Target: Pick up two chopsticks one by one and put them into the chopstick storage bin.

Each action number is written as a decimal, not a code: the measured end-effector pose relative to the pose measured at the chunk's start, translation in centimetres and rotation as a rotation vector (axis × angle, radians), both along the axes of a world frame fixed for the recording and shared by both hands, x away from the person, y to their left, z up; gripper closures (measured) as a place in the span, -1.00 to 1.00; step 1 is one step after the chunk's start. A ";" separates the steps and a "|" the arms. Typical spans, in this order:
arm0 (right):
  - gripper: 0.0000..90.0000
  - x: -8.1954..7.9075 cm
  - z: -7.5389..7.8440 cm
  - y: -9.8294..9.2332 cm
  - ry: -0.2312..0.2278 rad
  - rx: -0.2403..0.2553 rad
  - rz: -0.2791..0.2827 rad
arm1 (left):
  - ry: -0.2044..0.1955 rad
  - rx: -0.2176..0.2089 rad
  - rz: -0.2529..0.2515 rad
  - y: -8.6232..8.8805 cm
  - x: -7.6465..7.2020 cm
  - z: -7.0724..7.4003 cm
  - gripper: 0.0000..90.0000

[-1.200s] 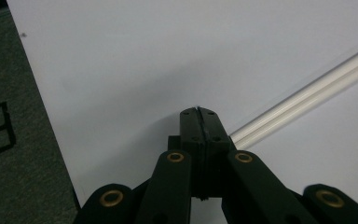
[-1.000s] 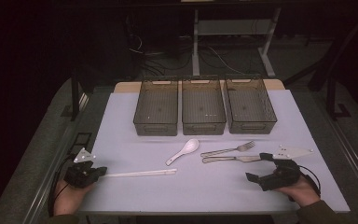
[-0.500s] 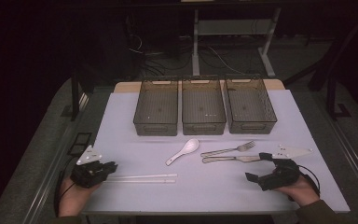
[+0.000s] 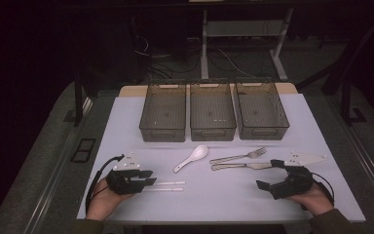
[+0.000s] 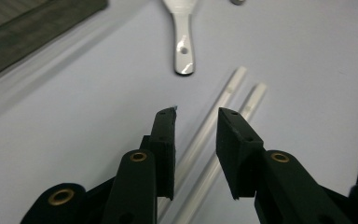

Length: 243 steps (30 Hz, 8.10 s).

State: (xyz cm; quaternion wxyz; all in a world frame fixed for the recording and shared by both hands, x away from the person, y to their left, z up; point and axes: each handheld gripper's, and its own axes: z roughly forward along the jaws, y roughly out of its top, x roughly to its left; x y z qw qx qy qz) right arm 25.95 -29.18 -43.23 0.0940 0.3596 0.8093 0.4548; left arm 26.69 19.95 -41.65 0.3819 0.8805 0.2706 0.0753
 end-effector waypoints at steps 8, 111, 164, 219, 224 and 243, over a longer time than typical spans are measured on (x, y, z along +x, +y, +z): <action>-0.98 0.0 0.0 0.0 -0.001 -0.001 0.000 | 0.011 0.048 -0.076 -1.8 0.8 -1.4 0.58; -0.98 0.2 -0.2 0.1 0.001 0.009 0.006 | -0.079 -0.017 -0.273 -2.2 4.9 0.1 0.87; -0.98 0.1 -0.5 0.5 -0.008 0.034 0.000 | -0.265 -0.127 0.013 -4.4 13.1 13.4 0.87; -0.98 -0.1 -0.2 0.2 0.000 0.064 0.012 | -0.052 0.073 0.304 -6.4 23.8 3.6 0.91; -0.98 -0.1 -0.3 0.2 0.001 0.064 0.011 | -0.051 0.048 0.309 -6.4 23.6 4.0 0.92; -0.98 -0.1 -0.3 0.4 -0.001 0.051 0.014 | -0.078 -0.018 0.122 -5.9 17.7 7.8 0.07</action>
